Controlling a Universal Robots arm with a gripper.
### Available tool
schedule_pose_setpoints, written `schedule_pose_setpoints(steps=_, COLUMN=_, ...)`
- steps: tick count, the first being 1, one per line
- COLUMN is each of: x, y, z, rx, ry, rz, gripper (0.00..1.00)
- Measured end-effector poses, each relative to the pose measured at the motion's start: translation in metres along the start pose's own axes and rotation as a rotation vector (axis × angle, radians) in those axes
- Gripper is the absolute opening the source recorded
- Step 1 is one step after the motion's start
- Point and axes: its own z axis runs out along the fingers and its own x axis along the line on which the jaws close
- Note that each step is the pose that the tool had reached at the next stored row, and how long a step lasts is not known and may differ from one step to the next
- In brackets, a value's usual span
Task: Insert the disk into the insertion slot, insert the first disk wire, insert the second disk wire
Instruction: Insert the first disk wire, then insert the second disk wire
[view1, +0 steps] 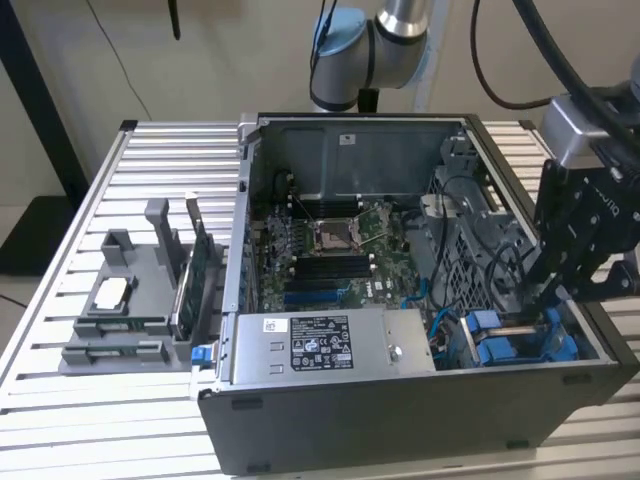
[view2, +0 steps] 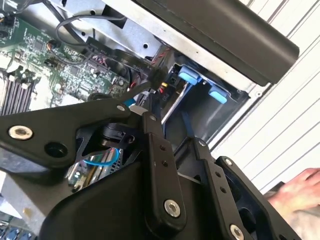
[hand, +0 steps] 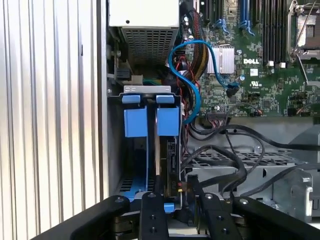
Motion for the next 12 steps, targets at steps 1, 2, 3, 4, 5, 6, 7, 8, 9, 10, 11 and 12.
schedule_pose_setpoints(steps=1, x=-0.0001, y=0.0001, z=-0.0022, rx=0.0, ry=0.0017, rz=0.0, gripper=0.33)
schedule_pose_setpoints(steps=2, x=-0.0003, y=0.0001, z=-0.0046, rx=0.0001, ry=0.0034, rz=0.0, gripper=0.33)
schedule_pose_setpoints(steps=3, x=-0.0004, y=0.0002, z=-0.0069, rx=0.0001, ry=0.005, rz=0.0, gripper=0.33)
schedule_pose_setpoints(steps=4, x=-0.0005, y=0.0003, z=-0.0093, rx=0.0002, ry=0.0066, rz=0.0, gripper=0.33)
schedule_pose_setpoints(steps=5, x=-0.0006, y=0.0003, z=-0.0114, rx=0.0002, ry=0.0082, rz=0.0, gripper=0.33)
schedule_pose_setpoints(steps=6, x=-0.0007, y=0.0004, z=-0.0136, rx=0.0002, ry=0.0101, rz=0.0, gripper=0.33)
schedule_pose_setpoints(steps=7, x=-0.0008, y=0.0004, z=-0.0151, rx=0.0003, ry=0.0118, rz=0.0, gripper=0.33)
schedule_pose_setpoints(steps=8, x=-0.0009, y=0.0005, z=-0.0165, rx=0.0004, ry=0.0136, rz=0.0, gripper=0.33)
schedule_pose_setpoints(steps=9, x=-0.001, y=0.0005, z=-0.0178, rx=0.0004, ry=0.0154, rz=0.0, gripper=0.33)
schedule_pose_setpoints(steps=10, x=-0.001, y=0.0006, z=-0.0191, rx=0.0004, ry=0.0173, rz=0.0, gripper=0.33)
schedule_pose_setpoints(steps=11, x=-0.0011, y=0.0006, z=-0.0205, rx=0.0004, ry=0.019, rz=0.001, gripper=0.33)
schedule_pose_setpoints(steps=12, x=-0.0012, y=0.0006, z=-0.0219, rx=0.0005, ry=0.0207, rz=0.001, gripper=0.33)
